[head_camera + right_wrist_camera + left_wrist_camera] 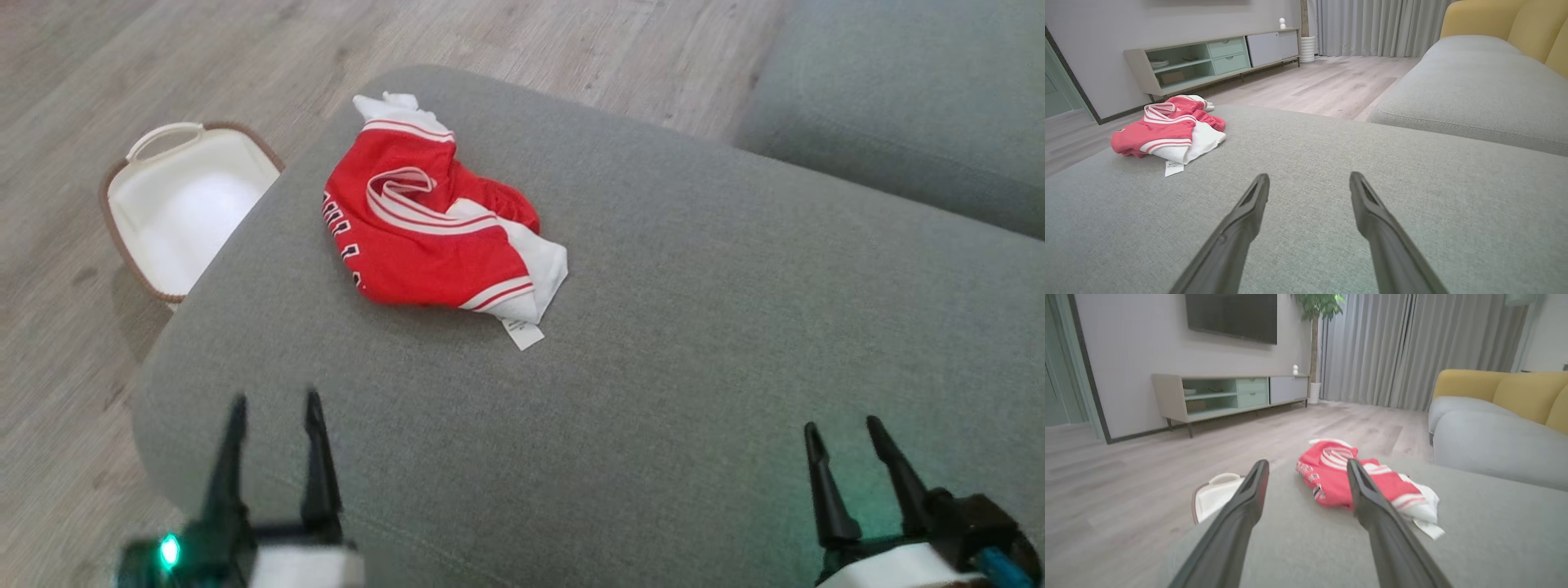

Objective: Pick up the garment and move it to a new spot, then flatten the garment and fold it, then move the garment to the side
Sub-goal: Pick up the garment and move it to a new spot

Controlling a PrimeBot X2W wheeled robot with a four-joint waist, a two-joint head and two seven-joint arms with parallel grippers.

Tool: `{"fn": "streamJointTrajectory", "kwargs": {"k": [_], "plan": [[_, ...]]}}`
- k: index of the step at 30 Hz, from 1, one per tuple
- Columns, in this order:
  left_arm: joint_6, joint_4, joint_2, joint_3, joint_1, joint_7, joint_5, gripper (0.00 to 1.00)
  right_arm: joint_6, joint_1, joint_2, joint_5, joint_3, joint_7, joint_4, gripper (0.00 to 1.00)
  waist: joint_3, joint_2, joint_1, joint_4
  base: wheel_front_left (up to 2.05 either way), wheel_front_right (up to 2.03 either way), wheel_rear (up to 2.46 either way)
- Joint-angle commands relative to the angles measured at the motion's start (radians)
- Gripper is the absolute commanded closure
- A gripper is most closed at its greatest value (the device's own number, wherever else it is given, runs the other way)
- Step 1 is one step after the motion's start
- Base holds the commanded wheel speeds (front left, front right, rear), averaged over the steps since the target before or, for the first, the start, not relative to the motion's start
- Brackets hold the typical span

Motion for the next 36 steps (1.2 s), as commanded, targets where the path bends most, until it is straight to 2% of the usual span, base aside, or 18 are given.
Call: {"fn": "streamJointTrajectory", "kwargs": {"k": [1, 5, 6, 9, 13, 19, 22, 24, 26, 29, 30, 31, 34, 36], "plan": [[-0.014, -0.056, 0.000, 0.059, -0.117, -0.005, 0.016, 0.00, 0.007, -0.018, -0.043, -0.010, 0.014, -0.011, -0.048, 0.00, 0.050, 0.0000, -0.0001, -0.002, 0.00, 0.00, 0.00], [-0.058, -0.049, 0.012, 0.091, -0.306, -0.005, 0.024, 0.00, 0.007, -0.050, -0.120, -0.020, 0.018, -0.011, -0.073, 0.00, 0.163, 0.0000, -0.0001, -0.021, 0.00, 0.00, 0.00], [-0.058, -0.049, 0.012, 0.091, -0.306, -0.005, 0.024, 0.00, 0.007, -0.050, -0.120, -0.020, 0.018, -0.011, -0.073, 0.00, 0.163, 0.0000, -0.0001, -0.021, 0.00, 0.00, 0.00], [-0.090, 0.033, 0.028, 0.091, -0.480, -0.005, 0.036, 0.00, 0.007, -0.085, -0.190, -0.021, 0.028, -0.011, -0.087, 0.00, 0.250, 0.0000, -0.0001, -0.037, 0.00, 0.00, 0.00], [-0.123, 0.264, 0.035, 0.087, -0.745, 0.037, 0.022, 0.00, 0.007, -0.124, -0.283, -0.018, 0.034, -0.011, -0.114, 0.00, 0.355, 0.0000, -0.0001, -0.052, 0.00, 0.00, 0.00], [-0.163, 0.682, 0.034, 0.094, -1.064, 0.247, -0.039, 0.00, 0.007, -0.163, -0.384, -0.003, 0.040, -0.011, -0.161, 0.00, 0.454, 0.0000, -0.0001, -0.089, 0.00, 0.00, 0.00], [-0.143, 0.868, 0.067, 0.096, -1.148, 0.328, -0.032, 0.00, 0.007, -0.181, -0.412, 0.006, 0.057, -0.011, -0.177, 0.00, 0.481, 0.0000, -0.0001, -0.118, 0.00, 0.00, 0.00], [-0.102, 0.971, 0.101, 0.085, -1.173, 0.370, -0.005, 0.00, 0.007, -0.195, -0.418, 0.011, 0.068, -0.010, -0.182, 0.00, 0.494, 0.0000, -0.0001, -0.140, 0.00, 0.00, 0.00], [-0.080, 1.050, 0.114, 0.085, -1.181, 0.398, -0.002, 0.00, 0.007, -0.210, -0.416, 0.014, 0.074, -0.009, -0.187, 0.00, 0.503, 0.0000, -0.0001, -0.160, 0.00, 0.00, 0.00], [-0.070, 1.122, 0.123, 0.092, -1.177, 0.398, -0.012, 0.00, 0.007, -0.221, -0.411, 0.014, 0.072, -0.010, -0.191, 0.00, 0.515, 0.0000, -0.0001, -0.178, 0.00, 0.00, 0.00], [-0.068, 1.134, 0.128, 0.094, -1.176, 0.382, -0.015, 0.56, 0.007, -0.223, -0.409, 0.013, 0.071, -0.010, -0.190, 0.00, 0.517, 0.0000, -0.0001, -0.183, 0.00, 0.00, 0.00], [-0.069, 1.143, 0.132, 0.095, -1.176, 0.362, -0.017, 1.00, 0.007, -0.224, -0.406, 0.013, 0.070, -0.010, -0.188, 0.00, 0.517, 0.0000, -0.0001, -0.186, 0.00, 0.00, 0.00], [-0.069, 1.139, 0.149, 0.103, -1.187, 0.261, -0.026, 1.00, 0.007, -0.228, -0.391, 0.010, 0.073, -0.010, -0.173, 0.00, 0.502, 0.0000, -0.0001, -0.194, 0.00, 0.00, 0.00], [-0.087, 1.133, 0.157, 0.095, -1.197, 0.193, -0.023, 1.00, 0.007, -0.231, -0.374, 0.010, 0.077, -0.010, -0.161, 0.00, 0.478, 0.0000, -0.0001, -0.198, 0.00, 0.00, 0.00]]}}
